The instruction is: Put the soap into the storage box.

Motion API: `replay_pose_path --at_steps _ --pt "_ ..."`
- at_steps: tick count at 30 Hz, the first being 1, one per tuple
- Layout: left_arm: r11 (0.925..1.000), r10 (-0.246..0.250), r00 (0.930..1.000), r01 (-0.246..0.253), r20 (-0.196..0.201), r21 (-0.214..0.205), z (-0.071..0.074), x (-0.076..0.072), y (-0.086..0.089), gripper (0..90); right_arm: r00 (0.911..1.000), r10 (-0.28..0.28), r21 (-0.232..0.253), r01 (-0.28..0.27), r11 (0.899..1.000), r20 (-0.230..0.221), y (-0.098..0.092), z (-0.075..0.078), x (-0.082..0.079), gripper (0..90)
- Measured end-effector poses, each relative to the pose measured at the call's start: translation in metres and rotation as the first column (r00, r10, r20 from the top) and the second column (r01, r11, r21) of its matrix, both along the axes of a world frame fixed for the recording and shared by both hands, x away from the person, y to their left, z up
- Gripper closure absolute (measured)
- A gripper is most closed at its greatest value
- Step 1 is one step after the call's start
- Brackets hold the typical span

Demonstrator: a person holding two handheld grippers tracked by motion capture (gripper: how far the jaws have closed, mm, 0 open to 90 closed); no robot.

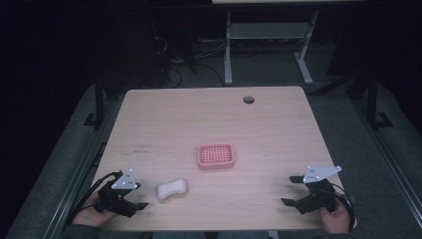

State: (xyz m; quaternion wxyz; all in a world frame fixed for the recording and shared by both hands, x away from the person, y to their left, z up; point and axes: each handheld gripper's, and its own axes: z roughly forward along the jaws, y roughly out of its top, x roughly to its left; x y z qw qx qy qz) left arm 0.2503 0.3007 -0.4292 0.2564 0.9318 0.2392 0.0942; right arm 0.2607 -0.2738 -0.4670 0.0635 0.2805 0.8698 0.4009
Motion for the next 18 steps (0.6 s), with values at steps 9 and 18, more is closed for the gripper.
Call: replay_pose_path --at_steps 9,18 --pt "0.9998 -0.022 0.9998 0.022 -0.003 0.000 -0.0003 -0.0003 -0.0059 29.0 0.9999 0.013 -0.003 -0.013 1.000 0.006 0.0014 0.0008 0.0008 14.1" --pt "0.9993 -0.037 0.9993 0.037 -0.002 -0.006 0.0003 -0.0002 -0.0098 28.0 0.9998 0.021 -0.006 -0.021 1.000 0.004 0.0021 0.0011 0.0013 14.0"
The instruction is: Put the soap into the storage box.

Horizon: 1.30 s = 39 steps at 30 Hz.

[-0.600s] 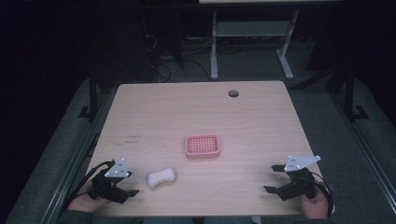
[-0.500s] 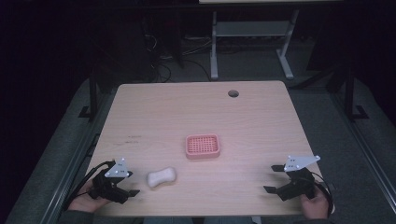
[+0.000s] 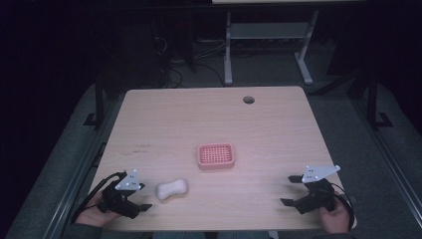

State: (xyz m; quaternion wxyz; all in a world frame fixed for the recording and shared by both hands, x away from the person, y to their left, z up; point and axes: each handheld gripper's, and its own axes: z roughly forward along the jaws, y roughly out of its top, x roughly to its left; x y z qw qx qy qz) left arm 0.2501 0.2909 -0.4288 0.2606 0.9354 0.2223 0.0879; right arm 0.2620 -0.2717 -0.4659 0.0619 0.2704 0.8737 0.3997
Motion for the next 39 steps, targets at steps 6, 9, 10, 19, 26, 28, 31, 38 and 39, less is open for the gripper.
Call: replay_pose_path --at_steps 6,9,10,19,26,28,31,38,39 --pt "1.0000 -0.004 1.0000 0.004 0.000 0.004 0.000 0.001 -0.003 27.9 1.0000 0.000 -0.001 0.000 1.000 -0.001 0.000 0.000 0.000 14.0" --pt "0.9999 -0.009 1.0000 0.009 -0.005 0.005 -0.001 0.002 -0.004 27.9 1.0000 0.002 0.000 -0.002 1.000 0.004 0.000 0.001 0.001 14.0" --pt "0.9999 -0.011 0.9999 0.011 -0.003 0.005 -0.001 0.002 -0.005 27.8 1.0000 0.002 0.000 -0.002 1.000 0.005 0.000 0.001 0.001 14.1" --pt "0.9998 -0.018 0.9998 0.018 -0.012 -0.008 0.001 0.003 -0.009 27.3 1.0000 0.007 -0.002 -0.007 1.000 0.004 0.001 0.001 0.001 14.1" --pt "0.9995 -0.033 0.9994 0.032 -0.008 -0.006 0.002 0.005 -0.015 27.1 0.9999 0.007 -0.006 -0.007 1.000 0.008 0.001 0.002 0.001 14.1" --pt "0.9993 -0.038 0.9993 0.038 -0.007 -0.004 0.002 0.005 -0.016 27.0 1.0000 0.006 -0.005 -0.006 1.000 0.006 0.001 0.002 0.001 14.1" --pt "0.9990 -0.044 0.9990 0.044 -0.006 0.000 0.002 0.006 -0.018 26.9 0.9999 0.013 -0.002 -0.013 1.000 0.011 0.001 0.003 0.001 14.1" --pt "0.9989 -0.048 0.9989 0.048 -0.002 -0.004 0.002 0.007 -0.022 27.0 0.9998 0.020 -0.003 -0.020 1.000 0.007 0.002 0.002 0.002 14.1" --pt "0.9989 -0.047 0.9989 0.047 -0.004 -0.004 0.002 0.007 -0.023 27.0 0.9998 0.020 -0.003 -0.020 1.000 0.007 0.002 0.002 0.002 14.1"
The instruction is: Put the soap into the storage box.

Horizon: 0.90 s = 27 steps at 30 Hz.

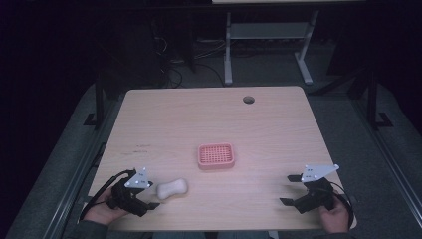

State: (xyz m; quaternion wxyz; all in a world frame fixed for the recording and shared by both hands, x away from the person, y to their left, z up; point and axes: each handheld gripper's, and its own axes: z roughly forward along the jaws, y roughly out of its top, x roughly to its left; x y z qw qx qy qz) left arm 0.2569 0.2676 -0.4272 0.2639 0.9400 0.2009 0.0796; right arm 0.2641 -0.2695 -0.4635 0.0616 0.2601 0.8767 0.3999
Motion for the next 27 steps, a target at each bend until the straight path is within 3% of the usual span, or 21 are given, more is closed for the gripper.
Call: replay_pose_path --at_steps 27 --pt "0.9999 -0.014 0.9999 0.014 0.001 -0.008 0.000 0.013 -0.014 27.0 1.0000 0.008 0.000 -0.008 1.000 -0.002 0.001 -0.001 0.001 14.0"
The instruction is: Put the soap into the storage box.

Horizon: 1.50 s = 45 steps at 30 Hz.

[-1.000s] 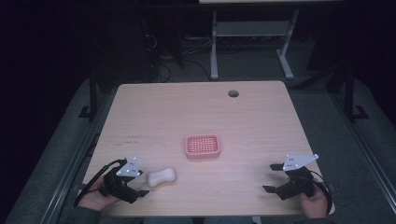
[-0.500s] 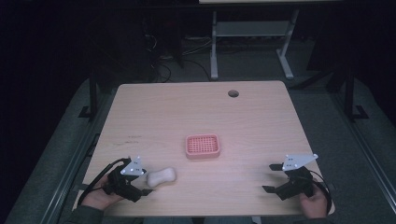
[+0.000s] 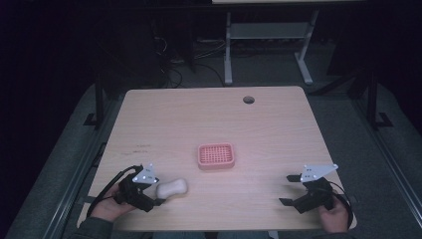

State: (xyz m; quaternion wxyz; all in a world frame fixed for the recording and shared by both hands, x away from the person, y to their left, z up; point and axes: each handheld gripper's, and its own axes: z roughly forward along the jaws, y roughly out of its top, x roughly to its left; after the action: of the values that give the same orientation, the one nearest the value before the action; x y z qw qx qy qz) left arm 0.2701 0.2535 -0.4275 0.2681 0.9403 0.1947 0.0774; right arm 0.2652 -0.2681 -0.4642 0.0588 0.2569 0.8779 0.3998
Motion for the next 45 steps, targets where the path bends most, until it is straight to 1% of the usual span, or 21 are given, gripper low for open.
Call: replay_pose_path --at_steps 7,19,26,29,31,35,36,38,39,40,42,43,45 --pt "1.0000 -0.009 1.0000 0.009 0.001 0.001 0.001 0.002 -0.005 27.0 1.0000 0.002 -0.003 -0.002 1.000 -0.003 0.001 -0.001 0.001 14.1" --pt "0.9998 -0.020 0.9997 0.020 -0.012 0.009 -0.002 0.007 -0.011 27.3 1.0000 0.004 -0.004 -0.004 1.000 -0.006 0.002 0.000 0.001 14.0" --pt "0.9991 -0.037 0.9990 0.037 -0.023 0.019 -0.004 0.013 -0.018 28.7 1.0000 0.007 -0.005 -0.007 1.000 -0.001 0.002 0.000 0.001 14.1" --pt "0.9989 -0.041 0.9989 0.041 -0.021 0.020 -0.004 0.014 -0.020 29.0 1.0000 0.006 -0.005 -0.006 1.000 -0.005 0.002 -0.001 0.001 14.1" --pt "0.9989 -0.041 0.9987 0.042 -0.030 0.020 -0.005 0.016 -0.022 29.4 1.0000 0.009 -0.003 -0.009 1.000 -0.001 0.002 0.000 0.001 14.0" --pt "0.9986 -0.046 0.9985 0.047 -0.030 0.023 -0.007 0.018 -0.024 29.8 1.0000 0.008 -0.003 -0.008 1.000 -0.002 0.002 0.000 0.001 14.1" --pt "0.9985 -0.048 0.9982 0.049 -0.035 0.025 -0.007 0.019 -0.025 29.9 1.0000 0.009 -0.003 -0.009 1.000 -0.002 0.002 0.000 0.001 14.0" --pt "0.9985 -0.047 0.9982 0.048 -0.037 0.024 -0.007 0.020 -0.025 30.1 1.0000 0.009 -0.002 -0.009 1.000 -0.001 0.002 0.000 0.001 14.0" --pt "0.9988 -0.044 0.9981 0.045 -0.044 0.020 -0.008 0.020 -0.026 30.2 1.0000 0.008 -0.002 -0.008 1.000 -0.001 0.002 0.000 0.001 14.1" --pt "0.9983 -0.049 0.9979 0.051 -0.042 0.028 -0.008 0.022 -0.027 30.8 1.0000 0.008 -0.002 -0.008 1.000 -0.002 0.003 0.000 0.001 14.0" --pt "0.9987 -0.046 0.9978 0.047 -0.048 0.021 -0.009 0.022 -0.027 32.8 0.9999 0.010 -0.004 -0.010 1.000 0.000 0.003 0.000 0.001 14.1" --pt "0.9983 -0.052 0.9977 0.053 -0.043 0.024 -0.009 0.023 -0.028 32.8 0.9999 0.010 -0.004 -0.010 1.000 0.000 0.003 0.000 0.001 14.1" --pt "0.9980 -0.056 0.9972 0.057 -0.050 0.028 -0.009 0.024 -0.029 33.2 0.9999 0.011 -0.005 -0.011 1.000 -0.001 0.003 0.000 0.001 14.1"
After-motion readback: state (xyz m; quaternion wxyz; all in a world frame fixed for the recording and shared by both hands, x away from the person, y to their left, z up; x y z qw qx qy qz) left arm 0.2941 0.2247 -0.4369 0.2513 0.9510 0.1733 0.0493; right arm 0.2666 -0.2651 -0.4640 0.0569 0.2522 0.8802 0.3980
